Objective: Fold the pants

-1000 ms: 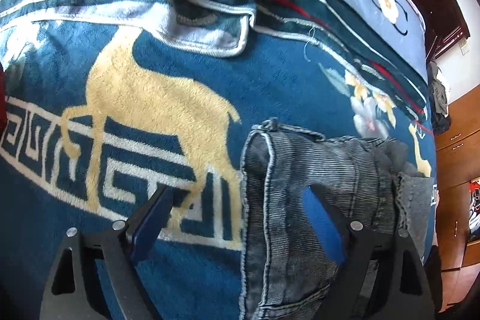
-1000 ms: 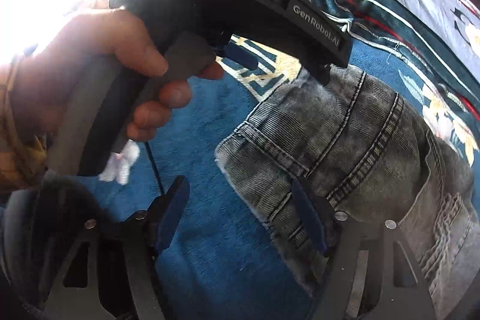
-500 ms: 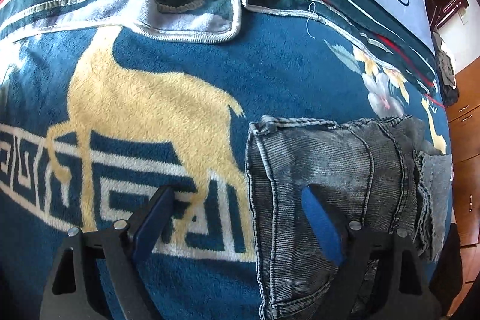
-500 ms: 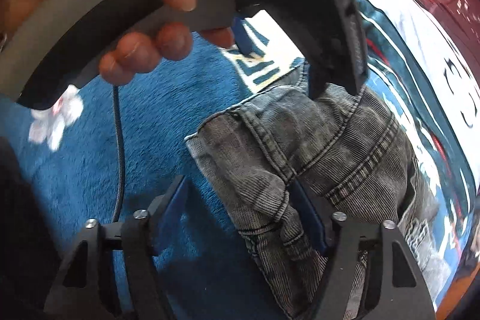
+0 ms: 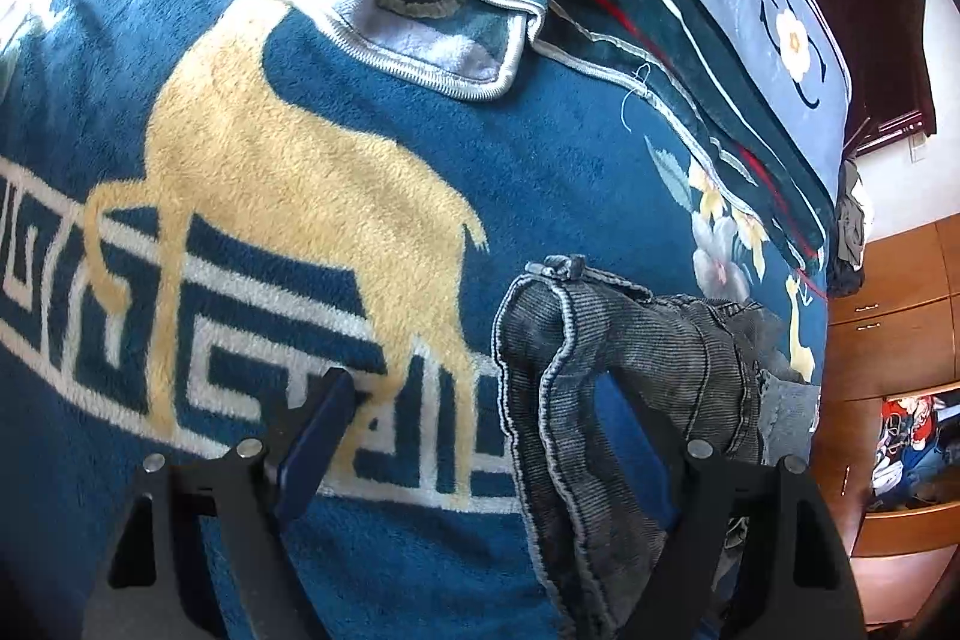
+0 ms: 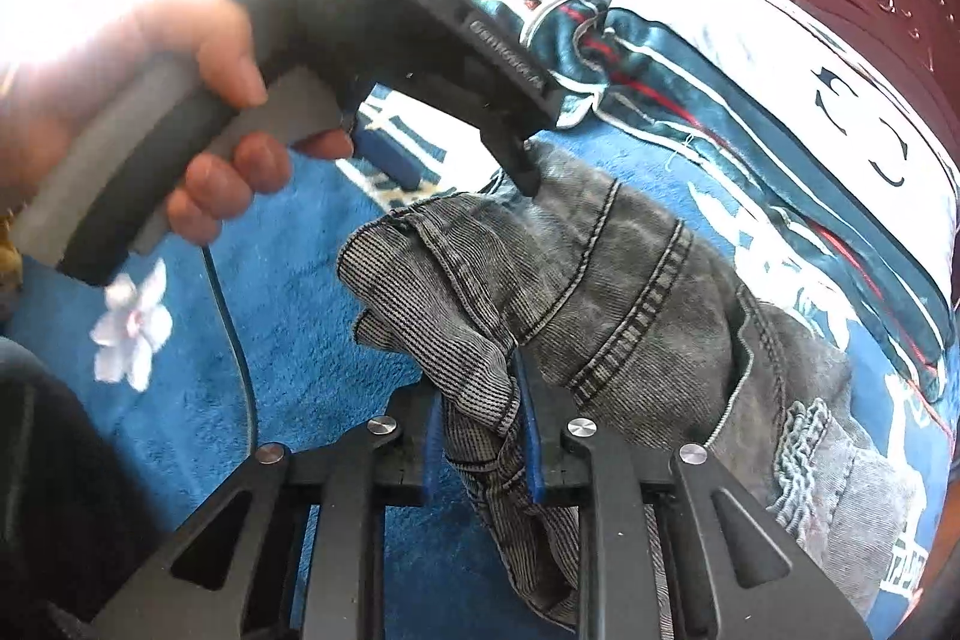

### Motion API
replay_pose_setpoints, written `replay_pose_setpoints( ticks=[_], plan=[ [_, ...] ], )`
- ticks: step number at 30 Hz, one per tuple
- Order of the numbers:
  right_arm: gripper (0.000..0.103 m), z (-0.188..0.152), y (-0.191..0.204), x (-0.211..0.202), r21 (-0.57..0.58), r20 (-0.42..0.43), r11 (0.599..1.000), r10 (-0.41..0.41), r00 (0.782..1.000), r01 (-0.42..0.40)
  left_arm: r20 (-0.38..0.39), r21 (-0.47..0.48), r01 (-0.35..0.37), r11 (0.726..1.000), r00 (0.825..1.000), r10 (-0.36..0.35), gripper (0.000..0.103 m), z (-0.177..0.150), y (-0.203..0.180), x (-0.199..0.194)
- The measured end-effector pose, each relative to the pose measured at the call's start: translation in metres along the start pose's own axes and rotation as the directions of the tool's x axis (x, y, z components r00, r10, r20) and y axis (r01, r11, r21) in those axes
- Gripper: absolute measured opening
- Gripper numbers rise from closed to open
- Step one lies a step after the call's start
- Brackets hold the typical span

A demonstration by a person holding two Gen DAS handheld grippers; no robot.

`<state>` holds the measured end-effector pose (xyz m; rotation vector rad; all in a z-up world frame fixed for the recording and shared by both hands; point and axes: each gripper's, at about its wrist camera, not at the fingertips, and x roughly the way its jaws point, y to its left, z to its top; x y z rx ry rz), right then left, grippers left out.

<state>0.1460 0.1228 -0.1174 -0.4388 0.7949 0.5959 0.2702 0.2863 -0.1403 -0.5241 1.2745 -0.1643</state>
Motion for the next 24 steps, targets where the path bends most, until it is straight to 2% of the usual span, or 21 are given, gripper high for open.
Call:
replay_pose_setpoints(
  ticks=[2, 6, 7, 8, 9, 10, 13, 15, 24],
  plan=[
    [0.019, 0.004, -0.003, -0.002, 0.012, 0.004, 1.000, 0.005, 1.000, -0.005, -0.009, 0.007, 0.006, 1.000, 1.000, -0.006, 0.083, -0.001, -0.001, -0.002],
    [0.019, 0.001, 0.002, -0.010, 0.029, 0.021, 1.000, 0.008, 1.000, -0.009, -0.038, 0.006, 0.069, 0.998, 0.997, -0.069, 0.083, -0.006, -0.014, 0.004],
    [0.019, 0.001, 0.002, -0.012, 0.031, 0.025, 0.999, 0.008, 1.000, -0.008, -0.039, 0.003, 0.073, 0.997, 0.997, -0.073, 0.078, -0.007, -0.016, 0.006],
    [0.019, 0.001, 0.000, -0.009, 0.033, 0.025, 0.999, 0.008, 1.000, -0.009, -0.038, 0.000, 0.078, 0.997, 0.996, -0.078, 0.073, -0.008, -0.017, 0.007],
    [0.019, 0.001, -0.002, -0.010, 0.037, 0.027, 0.999, 0.008, 1.000, -0.009, -0.042, -0.003, 0.092, 0.996, 0.995, -0.093, 0.054, -0.008, -0.018, 0.009],
    [0.019, 0.001, -0.002, -0.011, 0.039, 0.028, 0.999, 0.007, 1.000, -0.008, -0.044, -0.005, 0.113, 0.994, 0.993, -0.113, 0.031, -0.009, -0.020, 0.009],
    [0.018, 0.002, -0.008, -0.015, 0.056, 0.034, 0.998, 0.008, 0.999, -0.010, -0.005, 0.047, 0.083, 0.995, 0.997, -0.083, 0.020, -0.011, -0.034, 0.000],
    [0.018, 0.002, -0.011, -0.019, 0.072, 0.041, 0.997, 0.012, 0.999, -0.015, 0.020, 0.075, 0.067, 0.995, 0.997, -0.068, 0.018, -0.011, -0.044, -0.008],
    [0.017, 0.001, -0.043, -0.053, 0.176, 0.110, 0.984, 0.015, 0.994, -0.035, 0.103, 0.165, 0.074, 0.983, 0.990, -0.092, 0.016, -0.012, -0.100, -0.048]
  ],
)
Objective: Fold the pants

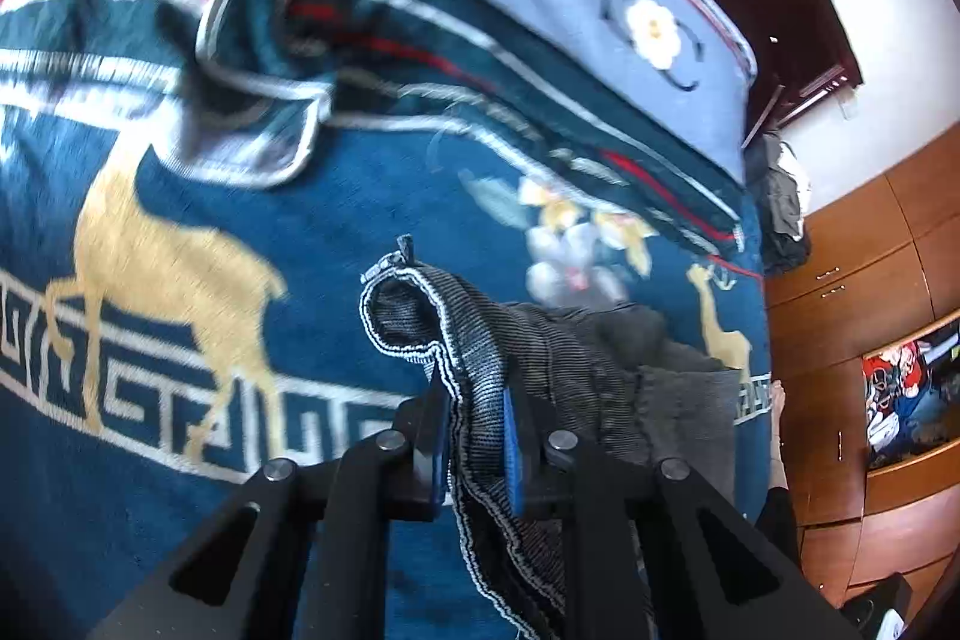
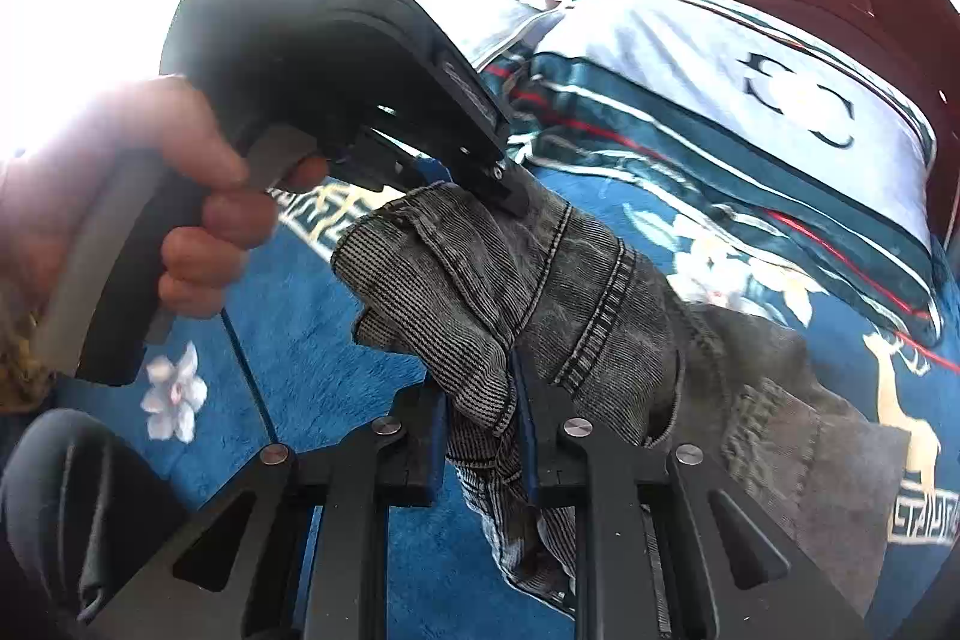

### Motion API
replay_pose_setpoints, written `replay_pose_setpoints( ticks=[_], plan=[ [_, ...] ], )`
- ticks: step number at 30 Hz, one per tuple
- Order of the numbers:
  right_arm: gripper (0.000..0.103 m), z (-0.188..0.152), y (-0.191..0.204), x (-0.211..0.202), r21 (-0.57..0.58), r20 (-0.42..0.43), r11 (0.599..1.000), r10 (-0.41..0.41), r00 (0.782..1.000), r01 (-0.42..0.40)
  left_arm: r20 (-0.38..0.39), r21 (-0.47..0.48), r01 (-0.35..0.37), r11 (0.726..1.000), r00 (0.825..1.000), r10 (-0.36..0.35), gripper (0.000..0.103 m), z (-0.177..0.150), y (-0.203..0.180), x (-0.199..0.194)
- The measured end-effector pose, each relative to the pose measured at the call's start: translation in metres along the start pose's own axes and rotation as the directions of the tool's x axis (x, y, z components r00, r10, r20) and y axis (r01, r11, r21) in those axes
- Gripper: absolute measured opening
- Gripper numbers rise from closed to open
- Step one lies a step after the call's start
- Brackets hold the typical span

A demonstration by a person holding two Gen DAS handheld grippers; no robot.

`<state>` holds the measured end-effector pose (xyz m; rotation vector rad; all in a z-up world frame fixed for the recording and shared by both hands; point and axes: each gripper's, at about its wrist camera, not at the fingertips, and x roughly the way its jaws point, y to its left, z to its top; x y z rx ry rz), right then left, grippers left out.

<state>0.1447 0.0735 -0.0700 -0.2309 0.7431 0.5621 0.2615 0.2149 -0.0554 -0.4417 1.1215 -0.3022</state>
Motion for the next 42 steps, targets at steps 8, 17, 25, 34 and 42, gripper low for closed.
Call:
replay_pose_setpoints(
  ticks=[8, 17, 25, 34, 42],
  plan=[
    [0.016, -0.006, -0.049, -0.039, 0.129, 0.059, 0.992, -0.010, 0.998, 0.003, 0.023, 0.111, 0.022, 0.994, 0.999, -0.025, 0.016, 0.005, -0.076, -0.007],
    [0.014, -0.045, -0.125, -0.078, 0.380, 0.089, 0.925, -0.007, 0.996, -0.027, -0.027, 0.268, 0.055, 0.962, 0.998, -0.049, 0.016, -0.012, -0.186, 0.026],
    [0.014, -0.096, -0.191, -0.104, 0.575, 0.111, 0.817, -0.015, 0.994, -0.052, -0.119, 0.403, 0.058, 0.913, 0.993, -0.011, 0.016, -0.046, -0.281, 0.089],
    [0.014, -0.152, -0.247, -0.085, 0.806, 0.064, 0.586, 0.047, 0.997, -0.079, -0.203, 0.482, -0.025, 0.876, 0.969, 0.140, 0.018, -0.090, -0.322, 0.183],
    [0.024, -0.173, -0.269, -0.068, 0.863, -0.002, 0.505, 0.033, 0.999, -0.015, -0.259, 0.463, 0.040, 0.886, 0.961, 0.092, 0.026, -0.098, -0.329, 0.196]
  ],
)
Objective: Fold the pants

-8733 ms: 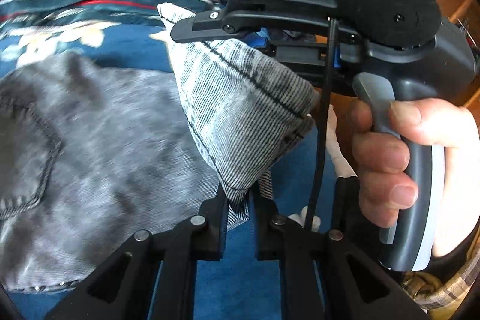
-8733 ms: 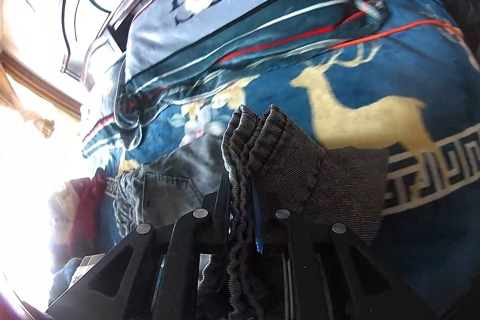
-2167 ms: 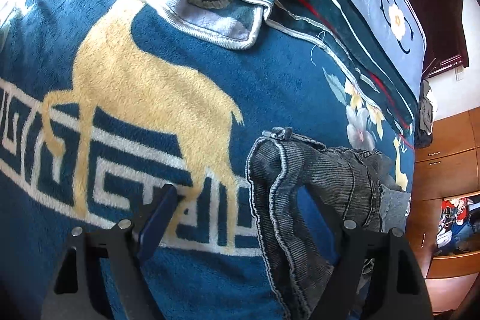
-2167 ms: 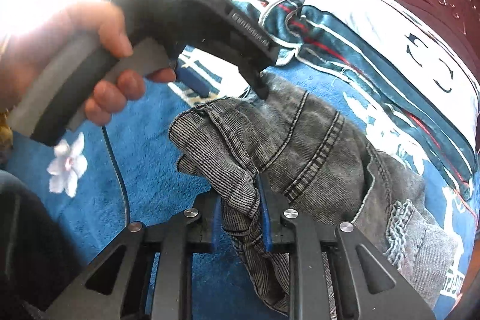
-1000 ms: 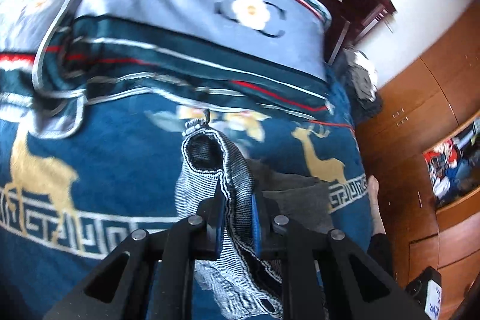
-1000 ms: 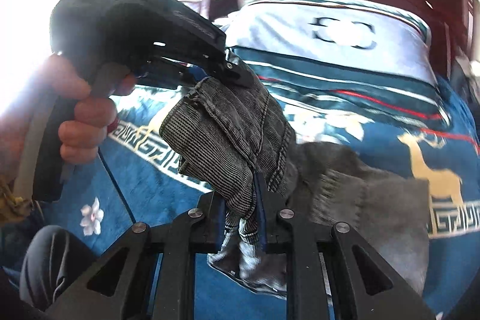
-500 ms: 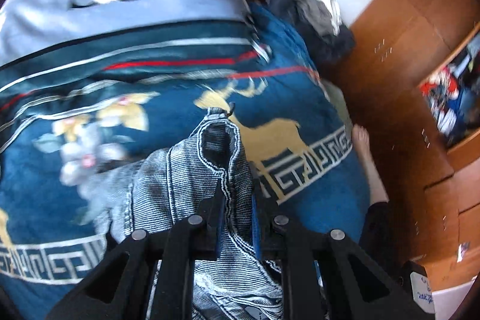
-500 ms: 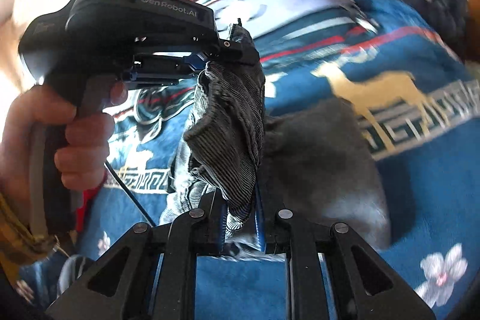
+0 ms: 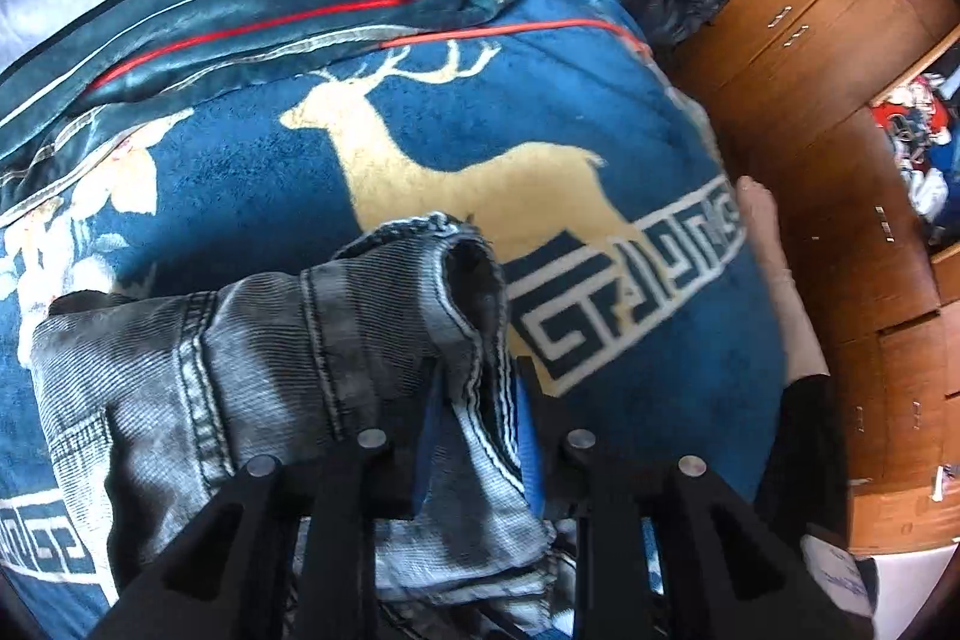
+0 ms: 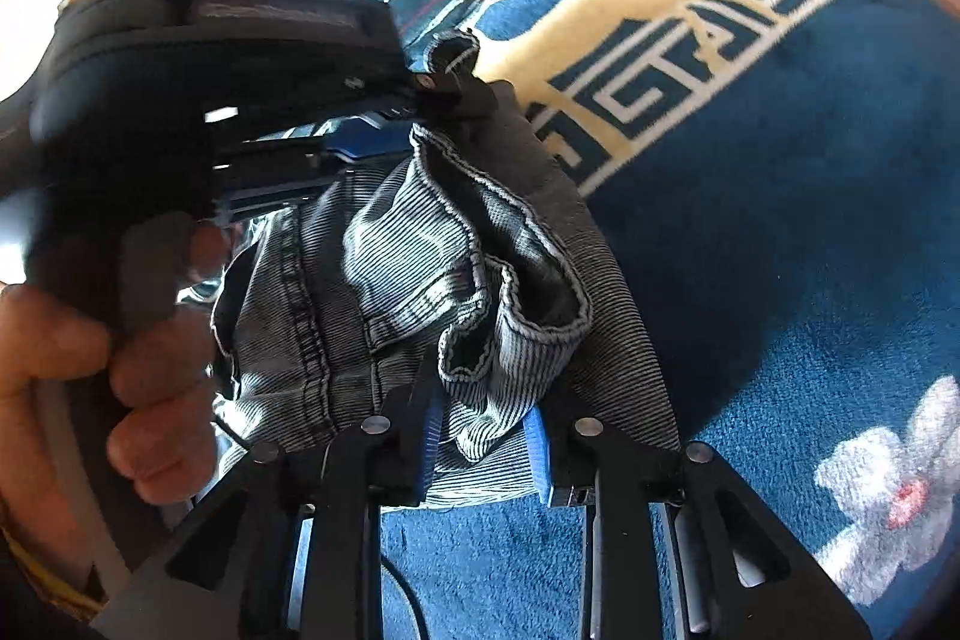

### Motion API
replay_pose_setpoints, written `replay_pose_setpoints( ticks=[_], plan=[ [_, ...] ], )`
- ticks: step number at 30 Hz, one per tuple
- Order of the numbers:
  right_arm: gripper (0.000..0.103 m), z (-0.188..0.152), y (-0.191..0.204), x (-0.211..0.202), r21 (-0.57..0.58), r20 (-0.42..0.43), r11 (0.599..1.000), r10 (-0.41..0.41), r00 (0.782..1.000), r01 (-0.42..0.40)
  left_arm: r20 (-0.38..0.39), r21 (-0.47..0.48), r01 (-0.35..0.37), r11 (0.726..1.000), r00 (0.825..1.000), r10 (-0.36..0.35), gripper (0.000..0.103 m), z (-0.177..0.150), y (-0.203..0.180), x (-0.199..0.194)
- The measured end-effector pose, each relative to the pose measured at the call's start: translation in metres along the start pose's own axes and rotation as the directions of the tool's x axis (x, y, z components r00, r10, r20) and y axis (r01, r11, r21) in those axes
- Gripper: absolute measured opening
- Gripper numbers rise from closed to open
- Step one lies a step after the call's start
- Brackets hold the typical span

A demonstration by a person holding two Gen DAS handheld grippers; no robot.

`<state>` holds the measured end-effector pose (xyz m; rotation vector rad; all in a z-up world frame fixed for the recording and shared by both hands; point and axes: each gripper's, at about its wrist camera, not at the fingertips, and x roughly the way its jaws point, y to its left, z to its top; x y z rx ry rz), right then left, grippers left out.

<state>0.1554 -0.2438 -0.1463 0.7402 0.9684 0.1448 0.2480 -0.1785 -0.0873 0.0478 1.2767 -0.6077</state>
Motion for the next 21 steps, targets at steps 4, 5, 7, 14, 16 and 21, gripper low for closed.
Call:
replay_pose_setpoints(
  ticks=[4, 5, 7, 14, 16, 21],
  plan=[
    [0.031, 0.004, 0.007, -0.002, -0.041, -0.007, 0.999, -0.035, 0.999, 0.035, 0.061, -0.026, 0.081, 0.996, 0.995, -0.079, 0.030, -0.009, 0.012, -0.040],
    [0.034, 0.004, 0.008, -0.007, -0.053, 0.002, 0.997, -0.054, 0.999, 0.054, 0.085, -0.028, 0.090, 0.996, 0.992, -0.088, 0.034, -0.014, 0.018, -0.054],
    [0.036, 0.007, 0.012, -0.022, -0.068, 0.037, 0.994, -0.084, 0.996, 0.086, 0.145, -0.037, 0.084, 0.996, 0.986, -0.078, 0.055, -0.028, 0.035, -0.083],
    [0.037, 0.023, 0.027, -0.066, -0.215, 0.156, 0.970, -0.076, 0.985, 0.109, 0.251, -0.099, -0.038, 0.994, 0.966, 0.062, 0.059, -0.099, 0.103, -0.132],
    [0.038, 0.028, 0.034, -0.063, -0.265, 0.136, 0.960, -0.052, 0.989, 0.087, 0.252, -0.074, -0.099, 0.992, 0.961, 0.115, 0.059, -0.117, 0.107, -0.128],
    [0.055, 0.029, 0.046, -0.036, -0.380, 0.084, 0.919, -0.076, 0.994, 0.102, 0.222, 0.044, -0.191, 0.981, 0.959, 0.177, 0.059, -0.137, 0.085, -0.102]
  ],
)
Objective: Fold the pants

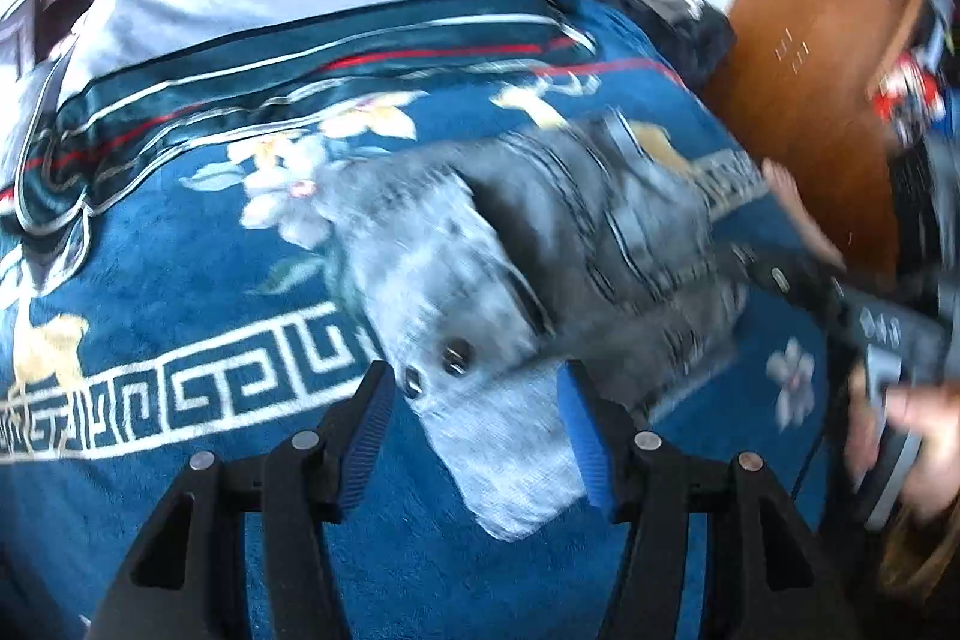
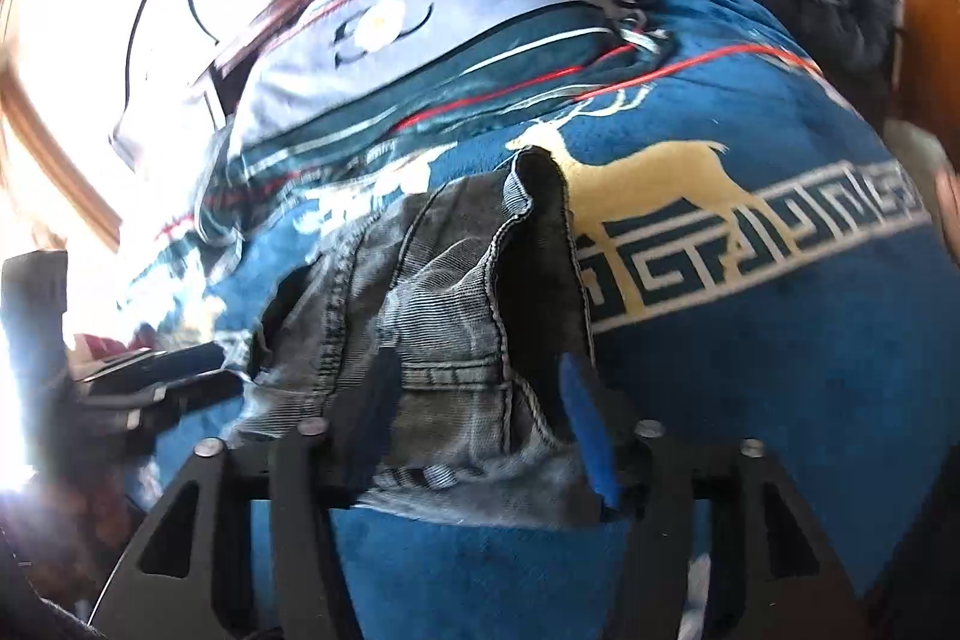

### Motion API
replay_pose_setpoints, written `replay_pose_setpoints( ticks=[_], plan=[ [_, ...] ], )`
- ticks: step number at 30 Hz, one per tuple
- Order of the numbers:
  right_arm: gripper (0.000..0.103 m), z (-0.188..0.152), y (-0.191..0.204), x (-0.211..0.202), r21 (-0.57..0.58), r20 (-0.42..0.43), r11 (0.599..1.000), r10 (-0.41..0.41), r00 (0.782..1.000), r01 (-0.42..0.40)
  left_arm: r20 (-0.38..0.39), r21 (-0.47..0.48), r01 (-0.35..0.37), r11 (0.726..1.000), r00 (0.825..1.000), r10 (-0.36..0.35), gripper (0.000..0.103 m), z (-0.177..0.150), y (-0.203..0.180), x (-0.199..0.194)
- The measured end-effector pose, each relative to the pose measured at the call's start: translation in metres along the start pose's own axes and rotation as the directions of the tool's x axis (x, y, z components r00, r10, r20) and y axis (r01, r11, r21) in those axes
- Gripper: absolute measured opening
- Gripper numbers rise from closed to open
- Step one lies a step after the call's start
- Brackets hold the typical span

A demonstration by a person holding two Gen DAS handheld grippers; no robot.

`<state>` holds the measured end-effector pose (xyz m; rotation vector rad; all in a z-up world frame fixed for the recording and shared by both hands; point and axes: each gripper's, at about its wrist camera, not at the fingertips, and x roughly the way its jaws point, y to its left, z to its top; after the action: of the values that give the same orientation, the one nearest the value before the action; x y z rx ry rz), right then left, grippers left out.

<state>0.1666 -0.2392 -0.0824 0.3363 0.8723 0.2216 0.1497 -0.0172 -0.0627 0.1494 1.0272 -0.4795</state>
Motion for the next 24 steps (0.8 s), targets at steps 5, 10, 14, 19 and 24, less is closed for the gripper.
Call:
replay_pose_setpoints(
  ticks=[5, 10, 14, 19, 24],
  plan=[
    [0.052, -0.006, 0.006, 0.019, -0.070, -0.038, 0.998, -0.005, 0.999, 0.003, 0.011, -0.010, -0.013, 1.000, 1.000, 0.013, 0.059, -0.002, -0.004, 0.010],
    [0.021, -0.016, 0.007, 0.032, -0.098, -0.050, 0.995, -0.038, 0.998, 0.033, 0.014, 0.038, -0.054, 0.998, 0.998, 0.054, 0.061, -0.004, -0.010, 0.014],
    [0.011, -0.012, 0.008, 0.022, -0.086, -0.017, 0.996, -0.006, 1.000, 0.005, 0.018, 0.058, -0.074, 0.996, 0.997, 0.073, 0.061, -0.004, -0.013, 0.015],
    [0.011, -0.004, 0.008, -0.003, -0.047, 0.040, 0.999, 0.028, 0.999, -0.026, 0.015, 0.054, -0.073, 0.996, 0.997, 0.073, 0.061, -0.005, -0.012, 0.014],
    [0.011, -0.001, 0.008, -0.017, -0.029, 0.067, 0.999, -0.013, 0.998, 0.015, 0.004, 0.081, -0.082, 0.993, 0.997, 0.082, 0.060, -0.006, -0.018, 0.017]
  ],
)
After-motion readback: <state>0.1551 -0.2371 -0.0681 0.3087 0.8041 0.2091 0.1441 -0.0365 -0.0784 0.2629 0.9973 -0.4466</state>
